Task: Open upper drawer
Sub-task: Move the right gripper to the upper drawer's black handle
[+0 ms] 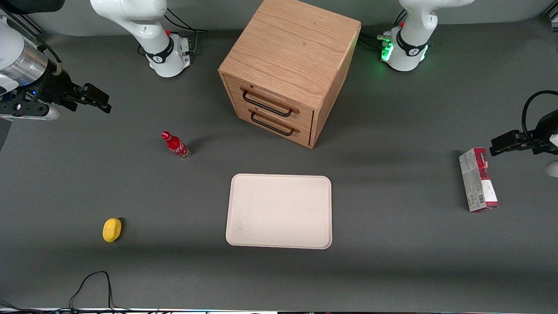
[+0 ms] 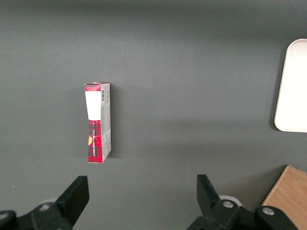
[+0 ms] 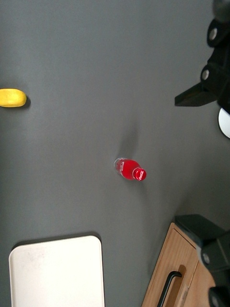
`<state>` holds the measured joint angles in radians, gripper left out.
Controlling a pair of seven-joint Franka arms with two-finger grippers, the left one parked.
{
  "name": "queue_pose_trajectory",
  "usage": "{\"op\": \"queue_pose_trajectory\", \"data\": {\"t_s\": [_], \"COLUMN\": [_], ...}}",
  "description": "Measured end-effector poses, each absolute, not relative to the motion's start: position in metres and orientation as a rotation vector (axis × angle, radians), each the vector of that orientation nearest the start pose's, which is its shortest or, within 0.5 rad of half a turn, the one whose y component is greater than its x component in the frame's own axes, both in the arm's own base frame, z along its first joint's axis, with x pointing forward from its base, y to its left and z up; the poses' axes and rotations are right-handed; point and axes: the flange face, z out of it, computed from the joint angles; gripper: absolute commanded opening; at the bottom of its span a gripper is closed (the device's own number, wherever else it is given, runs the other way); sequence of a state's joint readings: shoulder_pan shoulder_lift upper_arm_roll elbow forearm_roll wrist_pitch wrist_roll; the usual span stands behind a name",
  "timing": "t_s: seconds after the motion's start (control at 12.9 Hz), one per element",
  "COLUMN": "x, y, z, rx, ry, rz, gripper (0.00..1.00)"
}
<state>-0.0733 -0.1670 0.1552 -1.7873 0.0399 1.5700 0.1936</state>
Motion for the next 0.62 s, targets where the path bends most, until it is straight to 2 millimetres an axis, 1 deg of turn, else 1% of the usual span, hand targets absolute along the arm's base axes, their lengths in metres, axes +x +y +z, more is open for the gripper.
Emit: {"op": "queue_pose_trajectory", "data": {"t_s": [0.31,0.39,0.47,0.54,0.62], "x": [0.503,0.509,0.517,0.525,0.533], "y": [0.051,0.053,0.059,0.073,0.098], "z": [0.607,0.606,0.605,0.604,0.600], "rx": [-3.126,-3.124,-3.119,-3.112,-3.106], "ry": [0.177,0.171,0.153,0.111,0.040], "rz": [0.089,0.088,0.088,0.091,0.099], "gripper": [1.00,1.00,1.00,1.00,1.00]}}
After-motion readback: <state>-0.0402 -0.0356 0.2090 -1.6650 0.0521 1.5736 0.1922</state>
